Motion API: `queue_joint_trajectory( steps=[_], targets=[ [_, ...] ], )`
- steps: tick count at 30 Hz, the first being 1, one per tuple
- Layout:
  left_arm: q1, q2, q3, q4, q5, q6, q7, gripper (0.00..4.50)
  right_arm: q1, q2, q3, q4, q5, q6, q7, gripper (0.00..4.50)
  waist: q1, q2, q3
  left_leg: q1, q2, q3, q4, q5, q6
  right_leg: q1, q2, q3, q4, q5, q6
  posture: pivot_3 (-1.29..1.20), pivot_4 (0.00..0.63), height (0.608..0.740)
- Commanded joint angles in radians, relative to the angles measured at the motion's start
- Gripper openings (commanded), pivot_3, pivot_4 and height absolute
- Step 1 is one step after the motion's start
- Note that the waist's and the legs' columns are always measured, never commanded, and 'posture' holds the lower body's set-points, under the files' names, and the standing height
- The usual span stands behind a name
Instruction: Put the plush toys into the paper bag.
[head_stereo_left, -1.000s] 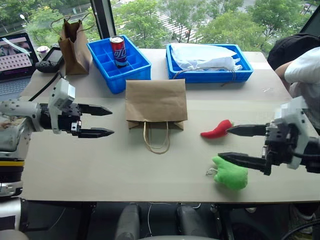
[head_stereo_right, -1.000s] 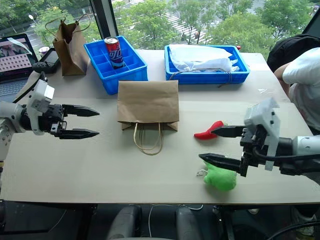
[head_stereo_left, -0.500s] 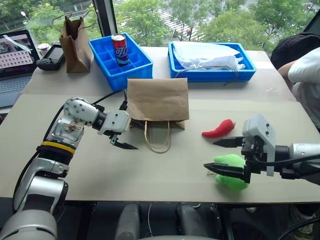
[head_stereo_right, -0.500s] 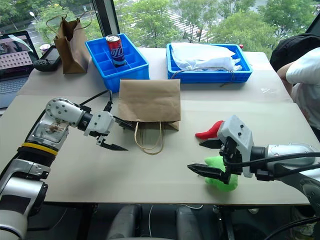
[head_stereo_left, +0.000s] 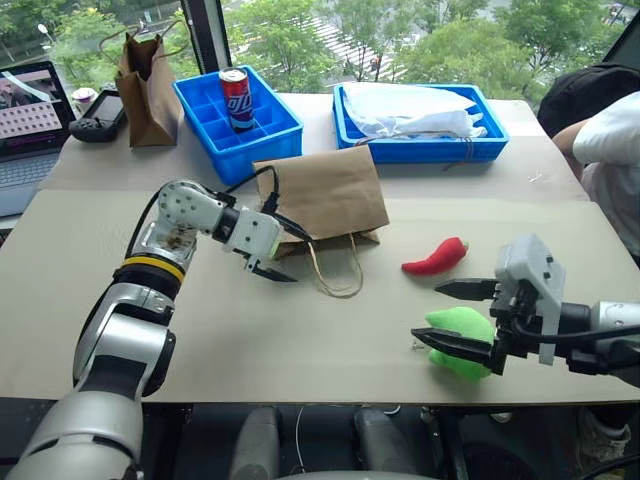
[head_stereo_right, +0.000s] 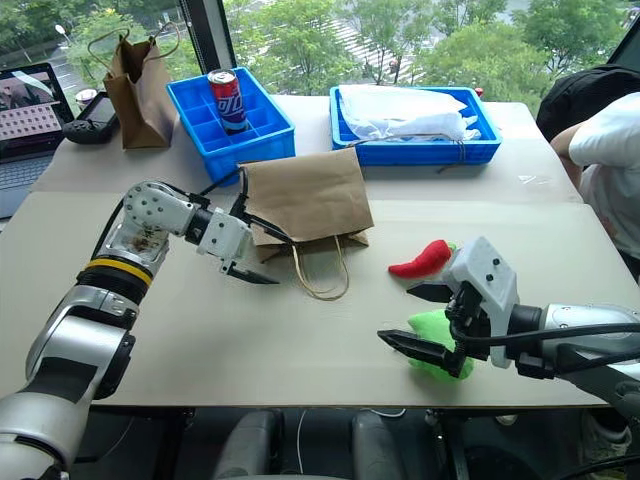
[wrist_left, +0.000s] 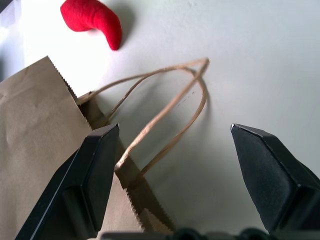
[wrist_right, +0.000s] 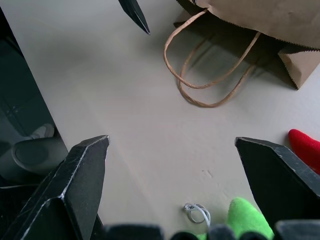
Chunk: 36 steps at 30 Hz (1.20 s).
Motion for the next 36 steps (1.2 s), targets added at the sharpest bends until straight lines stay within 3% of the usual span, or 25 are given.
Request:
queue_joint_trajectory(
  steps=[1,8,18,21,24,29,36],
  targets=[
    [0.008,0.128,-0.064,-0.127,-0.134,0.147,-0.014,3.80,0.014,-0.012,-0.050,-0.018,0.007,-0.001,-0.005,4.48,-0.007,0.000,0.000,0.000,0.000,0.000,0.000,0.000,0.000,0.000,0.000,0.000,0.000,0.000,0.000,0.00,0.150,0.698],
    [-0.035,0.017,0.008,-0.142,-0.135,0.171,0.006,3.80,-0.015,-0.011,0.004,0.005,-0.021,-0.014,-0.023,4.48,0.020,0.000,0.000,-0.001,-0.001,-0.002,0.005,0.000,0.000,0.003,-0.001,-0.001,0.000,0.000,0.001,0.00,0.150,0.698],
    [-0.063,-0.148,-0.042,0.074,0.118,-0.173,0.142,3.80,-0.017,-0.022,-0.003,0.004,-0.019,0.007,-0.040,4.48,0.013,0.000,0.000,-0.001,-0.001,-0.002,0.006,0.000,0.000,0.002,0.000,-0.001,0.001,0.001,0.001,0.00,0.150,0.698],
    [-0.087,-0.165,-0.038,0.138,0.145,-0.221,0.159,3.11,-0.003,-0.028,-0.027,-0.002,-0.022,0.012,-0.046,4.50,0.013,0.000,0.000,-0.001,-0.002,-0.002,0.006,0.000,0.000,0.002,0.000,-0.001,0.000,0.001,0.001,0.00,0.150,0.698],
    [-0.116,-0.175,-0.030,0.193,0.168,-0.268,0.179,1.85,0.001,-0.025,-0.036,-0.002,-0.020,0.010,-0.058,4.50,0.014,0.000,0.000,-0.002,-0.002,-0.003,0.006,0.000,0.000,0.002,0.000,-0.001,0.001,0.001,0.001,0.00,0.150,0.698],
    [-0.124,-0.204,0.006,0.209,0.136,-0.229,0.190,0.14,-0.004,-0.005,0.000,-0.012,-0.001,0.003,-0.082,4.50,0.015,0.000,0.000,-0.002,-0.002,-0.003,0.006,0.000,0.000,0.002,-0.001,-0.001,0.000,0.001,0.001,0.00,0.150,0.698],
    [-0.021,-0.201,0.094,-0.035,-0.044,0.221,0.107,0.06,0.010,0.012,0.040,-0.011,0.011,0.003,-0.091,4.50,0.010,0.000,0.000,-0.002,-0.002,-0.003,0.006,0.000,0.000,0.002,-0.001,-0.001,0.001,0.001,0.001,0.00,0.150,0.698]
  ],
)
